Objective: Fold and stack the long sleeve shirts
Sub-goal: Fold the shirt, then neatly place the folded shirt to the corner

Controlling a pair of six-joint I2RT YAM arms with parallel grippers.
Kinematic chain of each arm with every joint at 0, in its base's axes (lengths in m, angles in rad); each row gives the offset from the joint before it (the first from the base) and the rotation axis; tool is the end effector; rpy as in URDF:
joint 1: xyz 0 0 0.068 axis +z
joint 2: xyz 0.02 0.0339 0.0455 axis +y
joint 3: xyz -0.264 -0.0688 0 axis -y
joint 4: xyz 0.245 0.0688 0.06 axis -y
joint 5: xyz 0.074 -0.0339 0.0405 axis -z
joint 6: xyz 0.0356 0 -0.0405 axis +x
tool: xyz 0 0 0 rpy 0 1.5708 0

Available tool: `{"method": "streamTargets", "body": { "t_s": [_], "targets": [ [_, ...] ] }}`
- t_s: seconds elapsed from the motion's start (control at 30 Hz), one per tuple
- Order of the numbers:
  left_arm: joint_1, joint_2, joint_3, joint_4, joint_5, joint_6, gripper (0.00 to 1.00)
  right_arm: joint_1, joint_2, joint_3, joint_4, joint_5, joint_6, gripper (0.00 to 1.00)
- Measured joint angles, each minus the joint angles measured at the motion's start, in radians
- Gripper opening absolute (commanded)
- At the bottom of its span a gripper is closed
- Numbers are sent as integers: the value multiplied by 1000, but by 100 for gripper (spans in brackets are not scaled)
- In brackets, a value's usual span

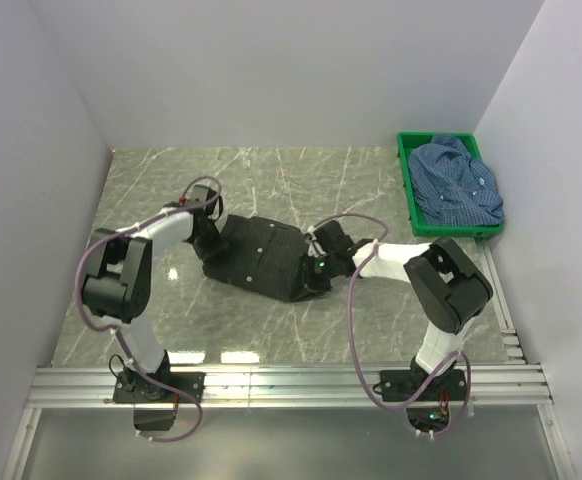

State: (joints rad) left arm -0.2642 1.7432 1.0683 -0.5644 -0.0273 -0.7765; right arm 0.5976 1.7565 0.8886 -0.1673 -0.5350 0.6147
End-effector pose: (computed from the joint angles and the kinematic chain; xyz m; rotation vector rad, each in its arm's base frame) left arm 0.3185 -0.0852 0.1637 -0.7242 2.7395 -0.2021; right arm 0.2595 0.1986 0.1348 -0.1871 2.8093 1.0713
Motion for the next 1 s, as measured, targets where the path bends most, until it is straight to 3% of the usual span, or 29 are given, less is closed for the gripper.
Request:
{"method": "streamTargets", "body": {
  "t_s": [0.13,0.23,0.37,0.53,0.67,0.83,1.0],
  "targets": [
    [21,71,129,-40,-74,59,49,69,-9,1,39,-5,49,32],
    [27,50,154,-52,-107,98,78,55,-42,2,19,39,47,56],
    [-6,-69,145,-61,-166,145,93,23,-142,2,-27,107,21,72],
    [-237,-317,106,-29,-285,214,95,-65,-308,-29,-46,151,5,89],
    [-465,-405,41,34,-315,262,99,-164,-407,-74,-74,188,6,98],
    [-649,-312,-17,66,-363,333,99,-245,-488,-132,-130,270,18,100],
    [-802,-148,-16,109,-451,414,91,-312,-587,-191,-150,293,50,100]
  ]
}}
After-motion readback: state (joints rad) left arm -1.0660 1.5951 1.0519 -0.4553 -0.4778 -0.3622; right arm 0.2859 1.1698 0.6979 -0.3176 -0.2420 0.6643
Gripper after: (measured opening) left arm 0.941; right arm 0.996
